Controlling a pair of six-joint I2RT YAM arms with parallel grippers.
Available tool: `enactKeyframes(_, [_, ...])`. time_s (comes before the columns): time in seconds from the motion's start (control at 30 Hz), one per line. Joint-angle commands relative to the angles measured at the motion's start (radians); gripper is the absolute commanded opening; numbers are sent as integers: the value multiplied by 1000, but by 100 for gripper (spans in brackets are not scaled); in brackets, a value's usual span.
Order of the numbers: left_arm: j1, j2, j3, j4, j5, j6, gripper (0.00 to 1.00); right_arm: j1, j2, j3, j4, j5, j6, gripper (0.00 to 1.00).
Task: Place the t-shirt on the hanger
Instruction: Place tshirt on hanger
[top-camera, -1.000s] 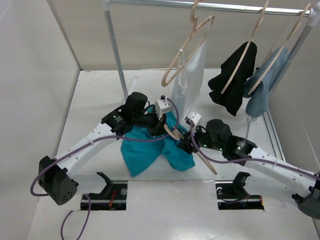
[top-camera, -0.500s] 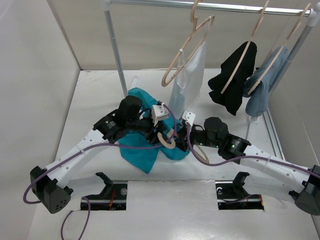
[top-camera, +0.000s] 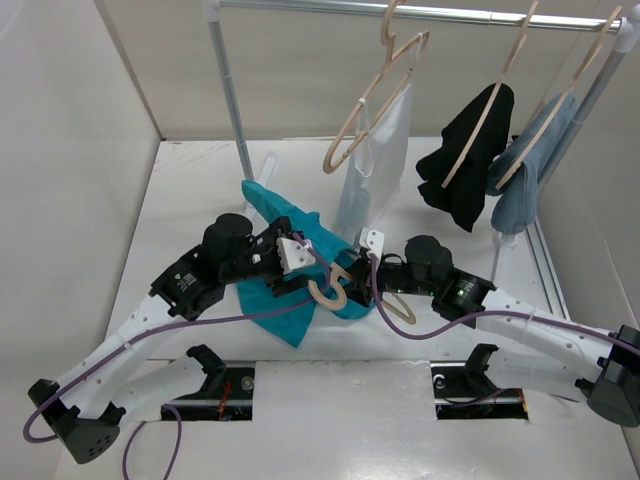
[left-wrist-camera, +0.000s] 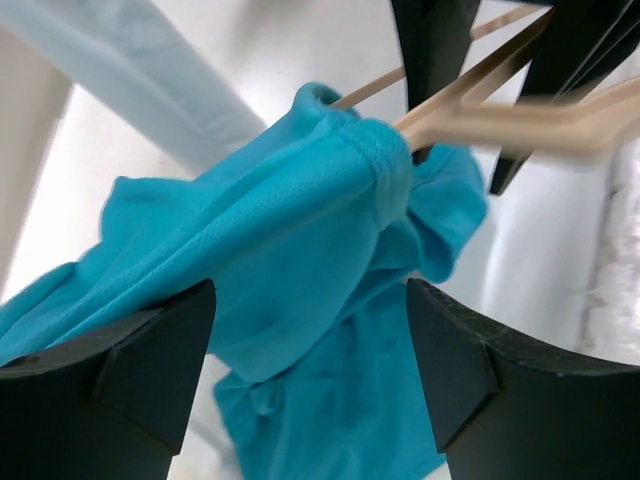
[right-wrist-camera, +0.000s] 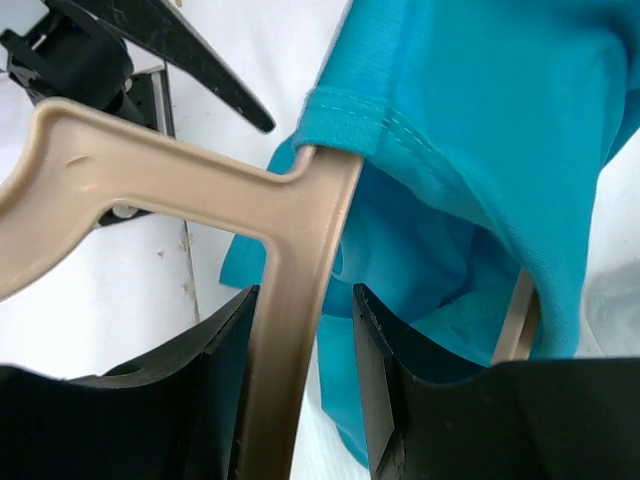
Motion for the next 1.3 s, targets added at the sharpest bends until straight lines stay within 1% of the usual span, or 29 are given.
enactKeyframes(0.0, [-7,-54,-10,88,-55,104,74,-10,11,-9,36,-1,-33,0])
enactKeyframes(0.07, [-7,-54,7,100,-84,115,76,-10,11,-9,36,-10,-33,0])
enactKeyframes(0.13, [-7,-54,28,81,-74,140,76,-10,21,-9,27,-10,-33,0])
enactKeyframes(0.2, [-7,-54,48,33,-28,185,76,-10,21,-9,27,-10,-33,0])
enactKeyframes(0.27, [-7,-76,59,-36,49,236,76,-10,21,-9,27,-10,-33,0])
enactKeyframes(0.37, [-7,-96,59,-50,88,236,80,-10,21,-9,17,-10,-42,0])
enactKeyframes(0.47, [-7,-70,106,-79,110,256,82,-10,21,-9,6,-21,-42,0])
enactKeyframes(0.53, [-7,-51,163,-130,143,298,85,-10,31,-9,-5,-21,-53,0])
enactKeyframes(0.57, [-7,-41,178,-183,163,349,87,-10,40,0,-16,-21,-53,0])
enactKeyframes(0.63, [-7,-29,200,-197,190,359,92,-10,40,11,-29,-21,-63,0])
enactKeyframes(0.7, [-7,-9,223,-197,203,359,92,-10,40,20,-39,-21,-74,0])
enactKeyframes(0.8, [-7,15,268,-223,235,397,92,-10,50,29,-48,-21,-74,0])
enactKeyframes(0.83, [-7,16,268,-263,261,442,92,-10,50,29,-48,-21,-74,0])
enactKeyframes(0.87, [-7,16,281,-298,278,482,88,-10,50,29,-48,-21,-74,0])
enactKeyframes(0.9, [-7,25,281,-340,296,525,81,-10,50,29,-57,-21,-83,0])
enactKeyframes(0.93, [-7,25,281,-407,322,556,70,-10,50,29,-57,-21,-83,0])
enactKeyframes(1.07, [-7,25,257,-462,322,563,57,-10,50,29,-57,-10,-83,0])
enactKeyframes(1.17, [-7,49,248,-505,292,572,50,-10,50,29,-57,0,-83,0])
enactKeyframes(1.2, [-7,63,248,-518,278,572,43,-10,50,29,-57,0,-83,0])
enactKeyframes(1.23, [-7,63,258,-530,278,572,40,-10,50,29,-57,0,-83,0])
enactKeyframes(1.27, [-7,72,274,-541,278,572,40,-10,50,29,-66,0,-83,0])
